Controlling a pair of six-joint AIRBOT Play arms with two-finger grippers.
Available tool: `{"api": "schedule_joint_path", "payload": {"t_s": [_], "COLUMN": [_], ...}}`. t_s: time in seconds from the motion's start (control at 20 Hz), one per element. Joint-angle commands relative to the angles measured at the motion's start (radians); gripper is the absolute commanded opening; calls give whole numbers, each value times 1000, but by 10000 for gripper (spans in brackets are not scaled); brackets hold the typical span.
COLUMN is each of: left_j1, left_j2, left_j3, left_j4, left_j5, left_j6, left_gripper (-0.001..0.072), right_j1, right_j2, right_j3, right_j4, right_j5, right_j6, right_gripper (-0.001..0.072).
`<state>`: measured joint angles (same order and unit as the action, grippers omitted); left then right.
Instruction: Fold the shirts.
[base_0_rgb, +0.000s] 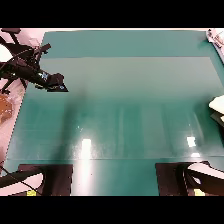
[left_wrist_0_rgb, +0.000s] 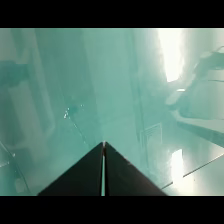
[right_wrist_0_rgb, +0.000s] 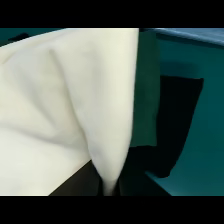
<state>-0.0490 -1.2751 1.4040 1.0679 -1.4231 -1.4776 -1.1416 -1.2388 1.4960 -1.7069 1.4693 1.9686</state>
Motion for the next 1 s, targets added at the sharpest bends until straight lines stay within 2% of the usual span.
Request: {"api": "schedule_joint_path", "payload": {"t_s": [0.0,0.1,0.15,0.25,0.3,0.45,0.55,0.6,0.65,0.7,0.8,0.95], "left_j1": [0,0,0,0,0,0,0,0,0,0,0,0], "left_j2": [0,0,0,0,0,1,2,7,16,29,61,115], "left_j3": [0,0,0,0,0,0,0,0,1,1,1,13], "left_j4": [0,-1,-3,-6,-7,-21,-43,-60,-86,-121,-185,-255], "left_j5": [-7,-6,-7,-2,1,1,10,28,55,82,144,176], "left_j6": [1,-9,-11,-15,-15,-14,-13,-2,20,45,105,200], "left_gripper": [24,24,24,24,24,24,24,24,24,24,23,24], "right_j1": [-44,-44,-44,-44,-44,-44,-33,-20,1,32,140,375], "right_j2": [-53,-86,-98,-113,-112,-97,-90,-90,-91,-91,-111,-166], "right_j3": [-2,-6,-15,-44,-59,-52,13,60,113,159,250,378], "right_j4": [-23,-22,-22,-13,-13,-14,29,117,238,360,568,781], "right_j5": [1,2,3,4,6,25,6,-29,-74,-112,-131,-4], "right_j6": [-9,-17,-16,-12,-10,-1,12,-16,-87,-175,-305,-498], "right_gripper": [21,25,74,475,578,652,648,580,263,26,21,21]}}
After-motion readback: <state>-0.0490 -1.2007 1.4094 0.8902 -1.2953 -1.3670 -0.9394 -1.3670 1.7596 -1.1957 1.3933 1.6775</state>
